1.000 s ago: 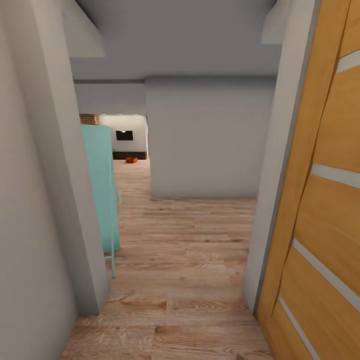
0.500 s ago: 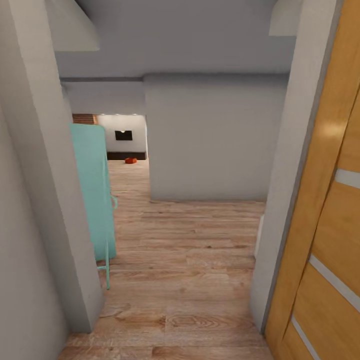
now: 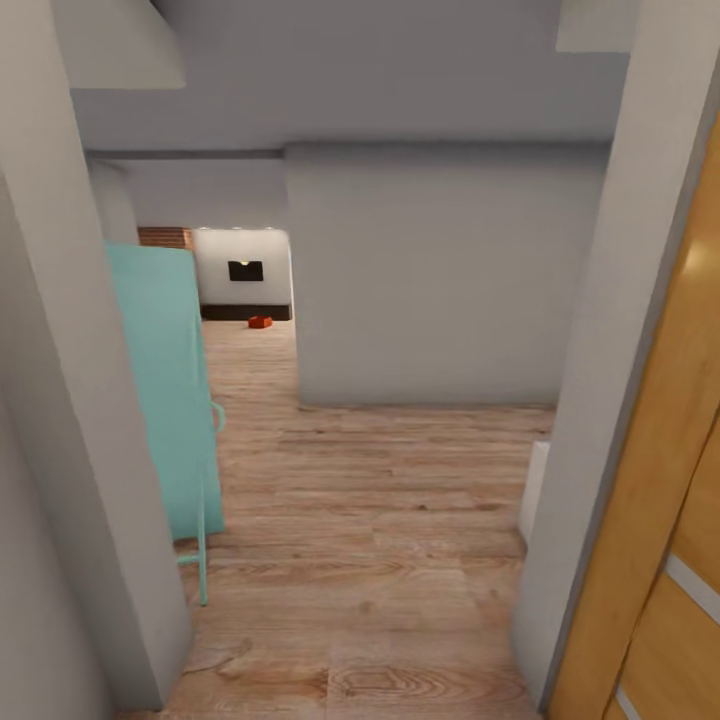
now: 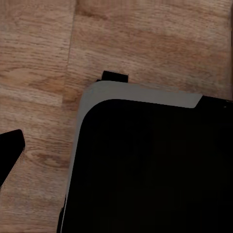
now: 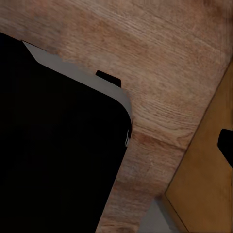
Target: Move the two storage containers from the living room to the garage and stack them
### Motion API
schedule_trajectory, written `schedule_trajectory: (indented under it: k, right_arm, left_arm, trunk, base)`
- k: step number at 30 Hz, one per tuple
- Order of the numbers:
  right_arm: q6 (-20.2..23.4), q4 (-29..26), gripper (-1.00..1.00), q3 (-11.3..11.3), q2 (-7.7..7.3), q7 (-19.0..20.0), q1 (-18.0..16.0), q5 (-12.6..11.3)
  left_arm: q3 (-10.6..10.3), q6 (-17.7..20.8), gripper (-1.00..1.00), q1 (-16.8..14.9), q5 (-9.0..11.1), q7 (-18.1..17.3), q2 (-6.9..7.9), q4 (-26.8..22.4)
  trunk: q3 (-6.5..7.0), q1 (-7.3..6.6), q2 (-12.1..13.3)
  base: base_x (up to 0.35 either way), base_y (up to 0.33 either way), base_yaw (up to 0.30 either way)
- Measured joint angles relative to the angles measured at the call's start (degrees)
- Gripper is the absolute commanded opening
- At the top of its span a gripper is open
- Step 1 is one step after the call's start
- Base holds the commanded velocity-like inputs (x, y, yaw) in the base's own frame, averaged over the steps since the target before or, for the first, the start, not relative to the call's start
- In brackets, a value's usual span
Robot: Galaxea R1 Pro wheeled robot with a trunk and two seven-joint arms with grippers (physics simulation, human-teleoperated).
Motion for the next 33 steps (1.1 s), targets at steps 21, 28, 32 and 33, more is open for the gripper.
schedule_trajectory:
  k: [21, 28, 32, 33]
  right_arm:
    - [-0.14, -0.09, 1.0, 0.05, 0.02, -0.08, 0.0, 0.15]
    - [-0.2, -0.17, 1.0, 0.02, 0.13, -0.09, 0.0, 0.13]
    - [-0.2, -0.18, 1.0, 0.0, 0.04, -0.08, 0.0, 0.1]
    - [-0.2, -0.18, 1.0, 0.0, 0.05, -0.1, 0.0, 0.11]
  left_arm:
    - [0.0, 0.0, 1.0, 0.0, -0.01, 0.0, 0.0, 0.0]
    - [0.0, 0.0, 1.0, 0.0, -0.03, 0.07, -0.07, 0.0]
    - [0.0, 0.0, 1.0, 0.0, -0.07, 0.08, -0.08, 0.0]
    - [0.0, 0.0, 1.0, 0.0, -0.08, 0.08, -0.09, 0.0]
  trunk:
    - [0.0, 0.0, 0.0]
    - [0.0, 0.0, 0.0]
    - [0.0, 0.0, 0.0]
    - [0.0, 0.0, 0.0]
  base:
    - [0.322, 0.0, 0.0]
    - [0.322, 0.0, 0.0]
    - [0.322, 0.0, 0.0]
    - [0.321, 0.0, 0.0]
